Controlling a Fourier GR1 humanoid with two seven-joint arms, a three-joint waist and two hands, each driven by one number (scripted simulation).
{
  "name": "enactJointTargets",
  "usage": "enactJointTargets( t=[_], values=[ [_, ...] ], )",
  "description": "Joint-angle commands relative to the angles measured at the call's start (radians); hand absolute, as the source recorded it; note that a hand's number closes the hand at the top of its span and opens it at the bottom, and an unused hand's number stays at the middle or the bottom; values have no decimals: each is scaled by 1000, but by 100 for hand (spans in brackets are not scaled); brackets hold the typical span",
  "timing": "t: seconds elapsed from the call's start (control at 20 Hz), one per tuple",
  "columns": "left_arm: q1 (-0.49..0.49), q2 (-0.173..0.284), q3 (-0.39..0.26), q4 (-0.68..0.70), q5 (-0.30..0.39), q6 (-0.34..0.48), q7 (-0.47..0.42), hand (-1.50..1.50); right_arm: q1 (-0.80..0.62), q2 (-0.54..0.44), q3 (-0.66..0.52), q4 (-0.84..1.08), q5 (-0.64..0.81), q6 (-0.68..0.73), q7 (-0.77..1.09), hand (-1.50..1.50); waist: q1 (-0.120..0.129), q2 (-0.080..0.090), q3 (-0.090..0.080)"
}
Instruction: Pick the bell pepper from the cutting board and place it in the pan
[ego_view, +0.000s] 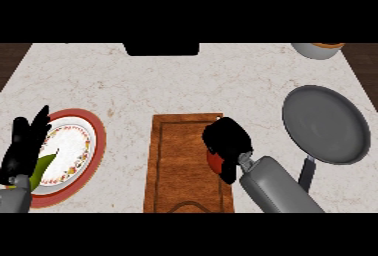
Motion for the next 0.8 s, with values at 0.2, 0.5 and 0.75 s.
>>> enactJointTargets(
  t=[0.2,0.5,0.75],
  values=[
    [82,15,76,3,17,49,12,0,232,-426,-460,-13,-171,-136,-76,150,-171,-18,8],
    [119,7,79,-2,25,39,-18,0,306,-591,-787,-62,-421,-331,-402,150,-151,-22,7],
    [80,-14,31,-46,8,32,0,0,433,-677,-1022,25,-653,-300,-700,150,-74,-4,4]
  ],
)
